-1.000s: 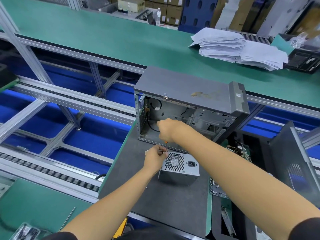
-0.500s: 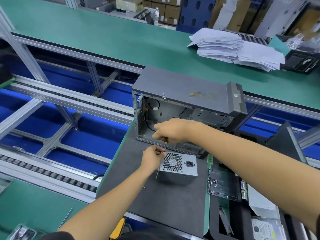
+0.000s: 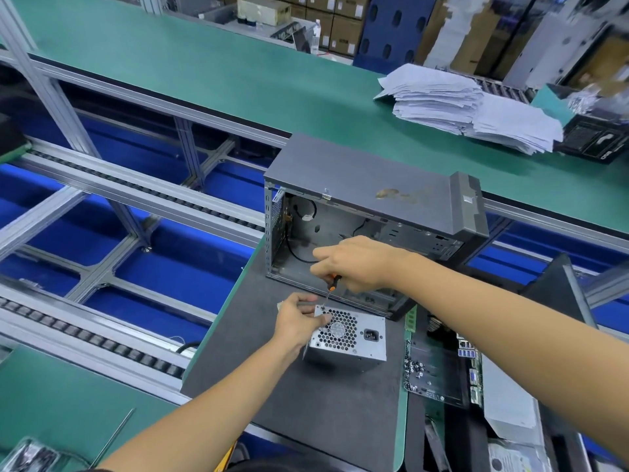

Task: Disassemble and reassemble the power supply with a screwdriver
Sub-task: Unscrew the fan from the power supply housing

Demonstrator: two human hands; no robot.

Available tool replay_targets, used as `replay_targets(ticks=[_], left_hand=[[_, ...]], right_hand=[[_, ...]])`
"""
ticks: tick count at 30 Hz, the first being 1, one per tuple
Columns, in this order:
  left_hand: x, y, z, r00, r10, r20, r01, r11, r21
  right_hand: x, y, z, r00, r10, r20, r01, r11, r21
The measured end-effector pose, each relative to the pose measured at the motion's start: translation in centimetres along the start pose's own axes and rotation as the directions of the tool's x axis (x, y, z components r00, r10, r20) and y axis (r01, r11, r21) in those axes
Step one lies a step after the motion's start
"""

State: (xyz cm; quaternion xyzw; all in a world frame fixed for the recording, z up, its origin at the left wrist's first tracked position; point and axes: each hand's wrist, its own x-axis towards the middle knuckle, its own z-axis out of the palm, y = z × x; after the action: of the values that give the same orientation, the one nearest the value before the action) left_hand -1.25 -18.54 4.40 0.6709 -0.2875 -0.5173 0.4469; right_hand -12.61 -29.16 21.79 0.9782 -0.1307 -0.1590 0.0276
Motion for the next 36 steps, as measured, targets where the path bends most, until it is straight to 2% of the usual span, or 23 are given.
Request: replay_targets(ticks=[6,10,13,15,17,19,21,23,28,30,33,36], left_hand=[[0.1,0.1,1.6,0.993,-0.056,-0.106,0.048,0.996,-0.070],[0.1,-0.1,1.9,0.992,-0.031,-0.119,0.023,0.998,-0.067],[0.1,-0.2,1.7,0.993,-0.002,-0.117,-0.001,0.999,-0.032],[0.1,-0.2,1.6,0.993,0.003,-0.115,-0.005,1.000,-0.016],[0.2,-0.2,1.6,0.993,0.003,-0.116,-0.003,1.000,-0.006],[0.2,-0.3,1.6,0.993,-0.005,-0.115,0.004,1.000,-0.015],[0.3,-0.4,1.5,0.993,-0.014,-0.120,0.011,1.000,-0.028],[0.4,-0.5,1.5,0.991,-0.023,-0.131,0.018,0.999,-0.045],[0.6,-0.8,1.5,0.992,-0.032,-0.118,0.023,0.997,-0.075],[0.6,-0.8,1.5,0.992,-0.028,-0.119,0.020,0.998,-0.064],[0.7,-0.7,1.5,0.993,-0.025,-0.115,0.021,0.999,-0.036],[0.6,-0.7,1.3,0.993,-0.026,-0.116,0.023,0.999,-0.027]], right_hand=[[0.3,-0.4,0.4,1.000,0.023,0.013,-0.023,1.000,0.016],[1.1,-0.7,0.9,0.979,0.202,0.028,-0.204,0.974,0.101],[1.4,-0.7,0.8,0.965,0.249,0.076,-0.257,0.959,0.118],[1.1,-0.8,0.6,0.970,0.220,0.104,-0.235,0.959,0.160],[0.9,-0.7,0.4,0.986,0.132,0.104,-0.146,0.979,0.142],[0.8,-0.5,0.3,0.996,0.061,0.067,-0.068,0.992,0.103],[1.1,-0.5,0.4,0.998,0.064,0.025,-0.066,0.993,0.100],[1.5,-0.7,0.5,0.995,0.103,0.010,-0.103,0.984,0.145],[2.5,-1.1,0.6,0.946,0.318,0.060,-0.323,0.923,0.210],[2.6,-1.3,0.2,0.937,0.332,0.106,-0.347,0.916,0.202],[2.8,-1.5,-1.0,0.936,0.276,0.219,-0.318,0.931,0.182],[2.2,-1.3,-2.1,0.970,0.091,0.224,-0.089,0.996,-0.023]])
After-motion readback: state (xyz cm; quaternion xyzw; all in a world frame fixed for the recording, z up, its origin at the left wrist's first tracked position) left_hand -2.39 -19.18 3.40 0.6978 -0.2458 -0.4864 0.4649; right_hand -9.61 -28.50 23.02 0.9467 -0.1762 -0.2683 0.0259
